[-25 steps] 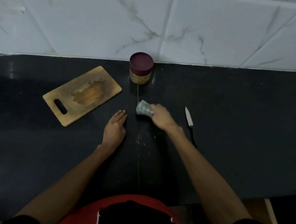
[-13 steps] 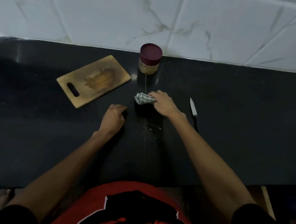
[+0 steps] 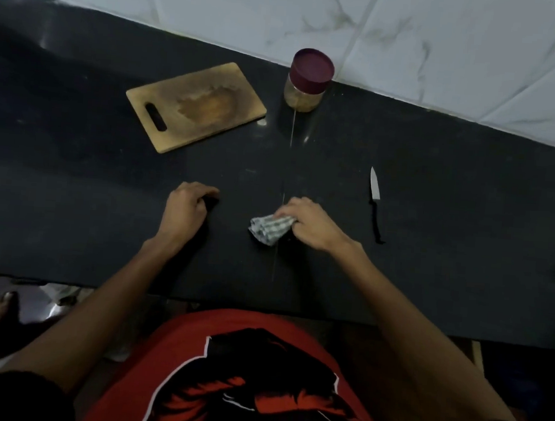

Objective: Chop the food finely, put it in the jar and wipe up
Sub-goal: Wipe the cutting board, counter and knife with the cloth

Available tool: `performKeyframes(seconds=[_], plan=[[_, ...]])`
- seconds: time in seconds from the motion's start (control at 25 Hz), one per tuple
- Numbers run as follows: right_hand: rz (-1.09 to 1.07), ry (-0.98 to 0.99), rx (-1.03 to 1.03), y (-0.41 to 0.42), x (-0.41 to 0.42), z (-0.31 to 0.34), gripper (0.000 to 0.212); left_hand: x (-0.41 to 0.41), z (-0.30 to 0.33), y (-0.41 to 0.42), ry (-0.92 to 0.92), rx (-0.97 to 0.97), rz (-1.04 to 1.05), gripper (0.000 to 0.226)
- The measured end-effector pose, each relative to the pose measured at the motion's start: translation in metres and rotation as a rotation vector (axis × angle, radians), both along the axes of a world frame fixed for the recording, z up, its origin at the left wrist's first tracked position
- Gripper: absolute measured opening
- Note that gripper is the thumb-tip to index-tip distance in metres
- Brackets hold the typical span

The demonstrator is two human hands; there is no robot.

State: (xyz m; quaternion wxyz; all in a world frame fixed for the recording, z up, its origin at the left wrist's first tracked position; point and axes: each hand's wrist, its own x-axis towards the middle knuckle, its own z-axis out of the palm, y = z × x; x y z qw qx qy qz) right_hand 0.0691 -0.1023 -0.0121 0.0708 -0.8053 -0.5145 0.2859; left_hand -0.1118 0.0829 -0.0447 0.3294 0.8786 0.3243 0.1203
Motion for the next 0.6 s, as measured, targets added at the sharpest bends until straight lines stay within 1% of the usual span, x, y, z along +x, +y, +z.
performKeyframes(seconds=[0.12, 0.2, 0.28, 0.36, 0.4, 0.52, 0.6], plan=[[0.057, -0.043, 0.146, 0.041, -0.025, 0.006, 0.051, -0.010, 0.001, 0.005, -0.019, 0.001, 0.068, 0.045], [0.202, -0.085, 0.116, 0.058, -0.052, 0.000, 0.050, -0.015, 0.002, 0.005, -0.031, 0.010, 0.067, 0.046], [0.403, -0.134, 0.043, 0.048, -0.062, -0.010, 0.040, -0.015, 0.003, 0.001, -0.032, 0.006, 0.050, 0.045], [0.484, -0.121, 0.079, 0.024, -0.047, -0.014, 0.026, -0.014, 0.004, -0.005, -0.030, -0.005, 0.030, 0.044], [0.475, -0.098, 0.103, 0.012, -0.035, -0.015, 0.023, -0.014, 0.003, -0.009, -0.033, -0.008, 0.016, 0.043], [0.407, -0.115, 0.064, -0.004, 0.007, -0.006, 0.023, -0.009, 0.002, -0.016, -0.027, -0.008, -0.038, 0.042], [0.264, -0.115, 0.075, 0.003, 0.032, 0.003, 0.034, -0.003, 0.001, -0.021, -0.011, -0.003, -0.076, 0.042]])
